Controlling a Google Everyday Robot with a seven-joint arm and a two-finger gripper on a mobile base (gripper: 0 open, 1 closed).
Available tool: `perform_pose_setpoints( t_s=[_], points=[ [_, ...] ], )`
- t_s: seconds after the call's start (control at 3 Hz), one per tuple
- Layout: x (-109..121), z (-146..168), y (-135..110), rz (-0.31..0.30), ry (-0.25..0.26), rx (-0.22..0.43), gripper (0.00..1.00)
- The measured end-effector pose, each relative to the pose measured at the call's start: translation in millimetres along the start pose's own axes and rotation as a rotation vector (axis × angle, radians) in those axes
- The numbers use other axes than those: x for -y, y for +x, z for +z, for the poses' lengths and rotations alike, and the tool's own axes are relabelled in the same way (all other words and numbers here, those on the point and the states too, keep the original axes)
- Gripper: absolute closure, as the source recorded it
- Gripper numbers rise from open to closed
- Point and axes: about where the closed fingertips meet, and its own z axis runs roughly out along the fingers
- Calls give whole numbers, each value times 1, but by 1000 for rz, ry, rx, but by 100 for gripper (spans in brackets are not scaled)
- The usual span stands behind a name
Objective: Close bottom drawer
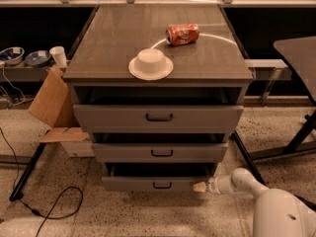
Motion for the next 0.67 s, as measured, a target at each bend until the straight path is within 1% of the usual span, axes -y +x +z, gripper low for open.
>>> perform_pose_setpoints(
  t_s=[0.33, 0.67],
  points=[
    [0, 13, -17, 4, -12, 27, 100],
    [0, 13, -17, 4, -12, 27, 100]
  ],
)
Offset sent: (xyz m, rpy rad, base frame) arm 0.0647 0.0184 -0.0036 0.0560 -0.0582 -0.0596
